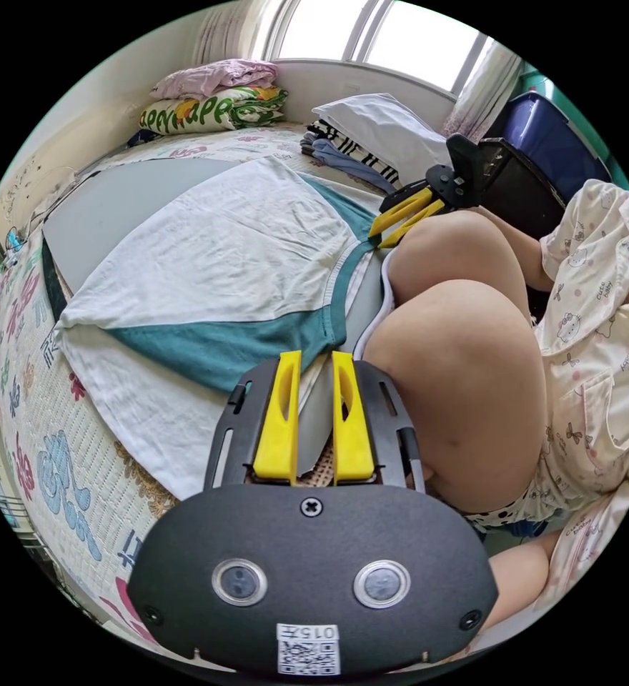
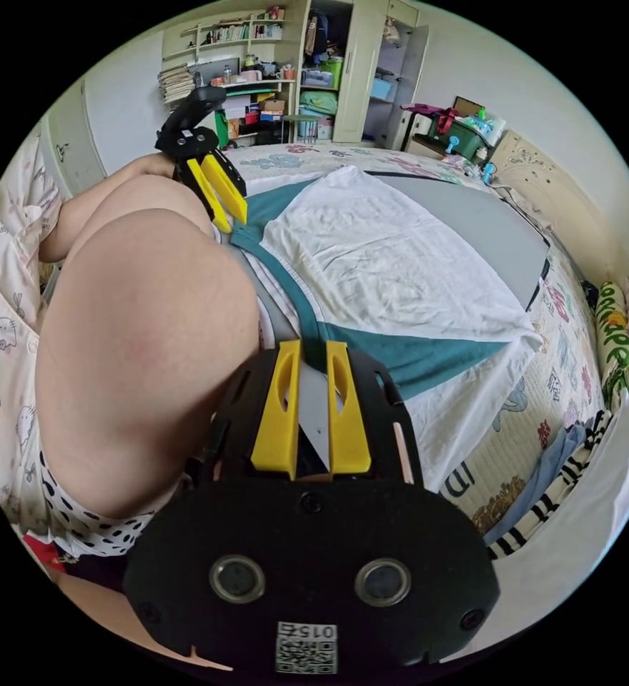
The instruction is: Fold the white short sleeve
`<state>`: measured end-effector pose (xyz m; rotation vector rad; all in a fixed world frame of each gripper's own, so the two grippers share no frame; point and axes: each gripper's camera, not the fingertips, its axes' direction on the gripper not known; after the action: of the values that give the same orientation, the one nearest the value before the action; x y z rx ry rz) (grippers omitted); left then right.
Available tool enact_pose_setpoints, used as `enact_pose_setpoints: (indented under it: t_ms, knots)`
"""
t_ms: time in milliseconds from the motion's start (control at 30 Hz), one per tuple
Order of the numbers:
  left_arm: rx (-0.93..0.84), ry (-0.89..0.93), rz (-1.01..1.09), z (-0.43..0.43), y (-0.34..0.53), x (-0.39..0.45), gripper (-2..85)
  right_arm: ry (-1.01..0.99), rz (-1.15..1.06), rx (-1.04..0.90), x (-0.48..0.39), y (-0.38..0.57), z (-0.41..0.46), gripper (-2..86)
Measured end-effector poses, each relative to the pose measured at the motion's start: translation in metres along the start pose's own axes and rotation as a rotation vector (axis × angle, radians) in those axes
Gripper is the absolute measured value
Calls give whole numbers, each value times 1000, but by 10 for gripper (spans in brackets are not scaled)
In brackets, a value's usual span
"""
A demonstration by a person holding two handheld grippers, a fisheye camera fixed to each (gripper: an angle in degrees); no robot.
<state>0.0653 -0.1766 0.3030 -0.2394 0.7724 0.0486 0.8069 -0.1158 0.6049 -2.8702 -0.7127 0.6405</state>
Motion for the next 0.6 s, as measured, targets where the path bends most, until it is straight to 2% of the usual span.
enact_pose_setpoints:
  t_ms: [167,300,367,600]
  knots:
    - [1,-1,3,-1,-10,4,72,79,-85,-57,-11,-26,-6,59]
    - [2,-13,-23,-3,-18,3,52,38,-44,-49,5,-40,-19,42]
    - [3,-22,-38,-5,-22,1,25,-1,-7,-50,16,-51,-30,2]
    - [27,-18,5,-16,-32,11,-5,-31,-11,-65,20,-83,-65,-10]
